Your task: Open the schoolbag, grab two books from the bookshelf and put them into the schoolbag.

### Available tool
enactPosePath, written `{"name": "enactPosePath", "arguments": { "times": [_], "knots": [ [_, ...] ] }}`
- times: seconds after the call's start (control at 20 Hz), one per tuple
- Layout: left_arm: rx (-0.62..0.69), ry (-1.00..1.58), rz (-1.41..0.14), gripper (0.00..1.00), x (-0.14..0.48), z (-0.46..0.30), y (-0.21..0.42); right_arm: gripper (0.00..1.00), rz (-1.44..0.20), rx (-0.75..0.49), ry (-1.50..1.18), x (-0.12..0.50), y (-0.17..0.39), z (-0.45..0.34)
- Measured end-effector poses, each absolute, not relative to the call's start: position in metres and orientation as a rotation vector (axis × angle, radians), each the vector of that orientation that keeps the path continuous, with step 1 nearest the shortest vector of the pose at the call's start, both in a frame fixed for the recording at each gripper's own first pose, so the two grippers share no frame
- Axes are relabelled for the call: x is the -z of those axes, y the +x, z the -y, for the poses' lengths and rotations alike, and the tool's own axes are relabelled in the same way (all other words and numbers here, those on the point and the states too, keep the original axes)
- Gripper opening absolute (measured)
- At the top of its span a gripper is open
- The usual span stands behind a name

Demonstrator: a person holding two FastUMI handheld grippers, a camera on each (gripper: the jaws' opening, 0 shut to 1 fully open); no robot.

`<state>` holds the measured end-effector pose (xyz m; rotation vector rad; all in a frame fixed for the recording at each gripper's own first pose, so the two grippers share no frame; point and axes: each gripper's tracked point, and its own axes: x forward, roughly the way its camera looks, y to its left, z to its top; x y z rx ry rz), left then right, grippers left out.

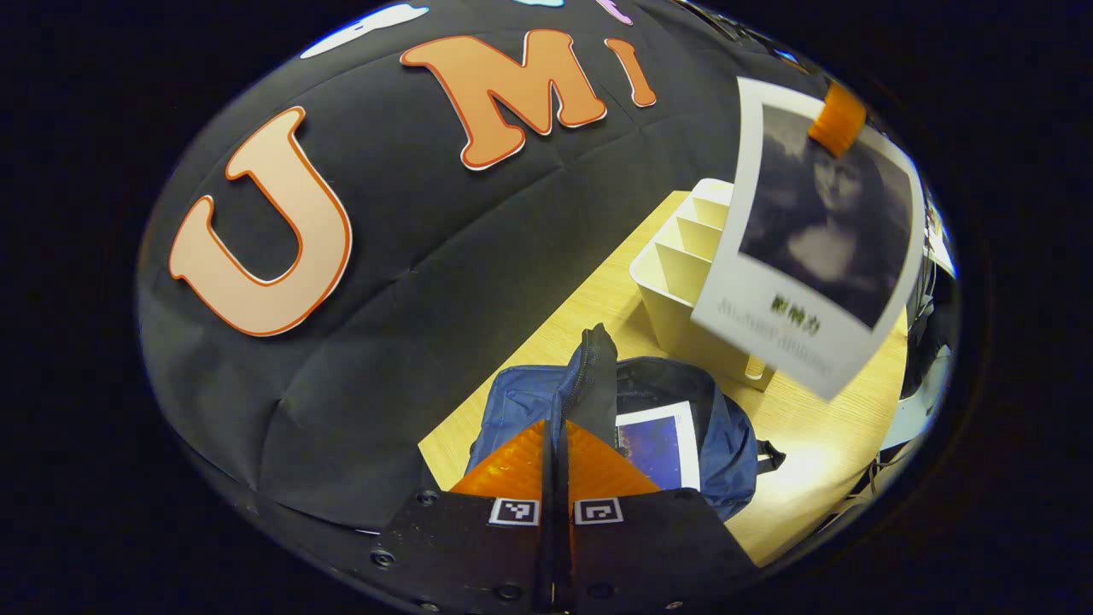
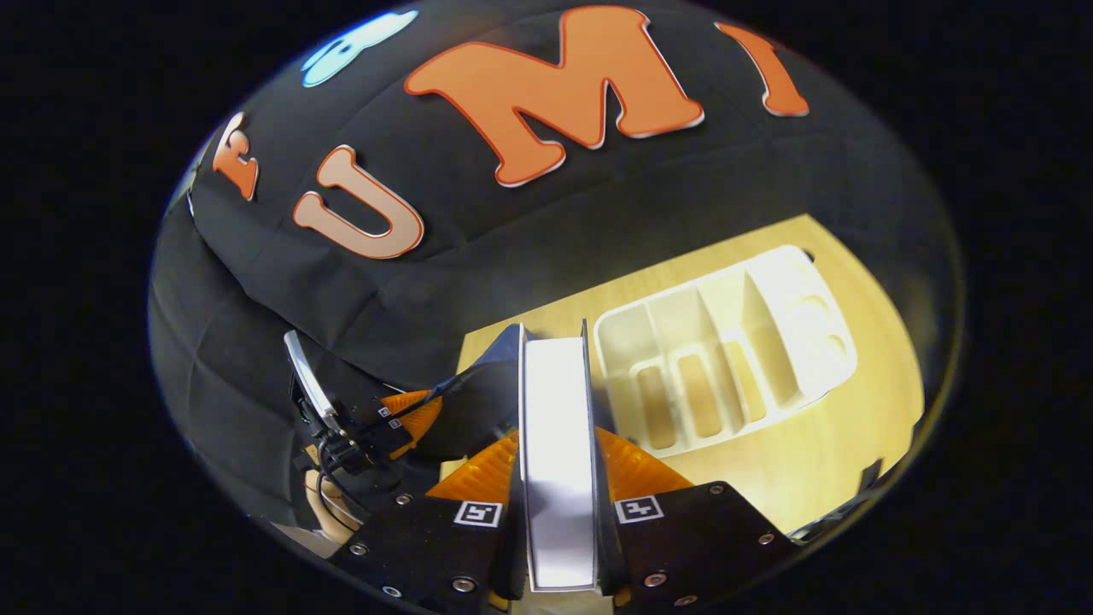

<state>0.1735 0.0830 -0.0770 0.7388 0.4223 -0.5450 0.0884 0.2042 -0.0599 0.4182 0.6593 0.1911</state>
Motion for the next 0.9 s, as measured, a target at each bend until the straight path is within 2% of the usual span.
{"name": "enactPosePath", "arguments": {
  "times": [0.2,0.5,0.65,0.9],
  "knots": [
    [0.547,0.750,-0.426,0.01,0.075,-0.084,0.170,0.33,-0.656,-0.224,0.651,0.122,0.114,-0.233],
    [0.558,0.781,-0.434,0.01,0.068,-0.077,0.163,0.33,-0.573,-0.130,0.849,0.199,0.158,-0.248],
    [0.567,0.800,-0.430,0.01,0.066,-0.074,0.160,0.33,-0.460,-0.168,0.959,0.203,0.181,-0.270],
    [0.565,0.817,-0.423,0.01,0.060,-0.070,0.158,0.33,-0.366,-0.105,1.055,0.223,0.213,-0.297]
  ]
}}
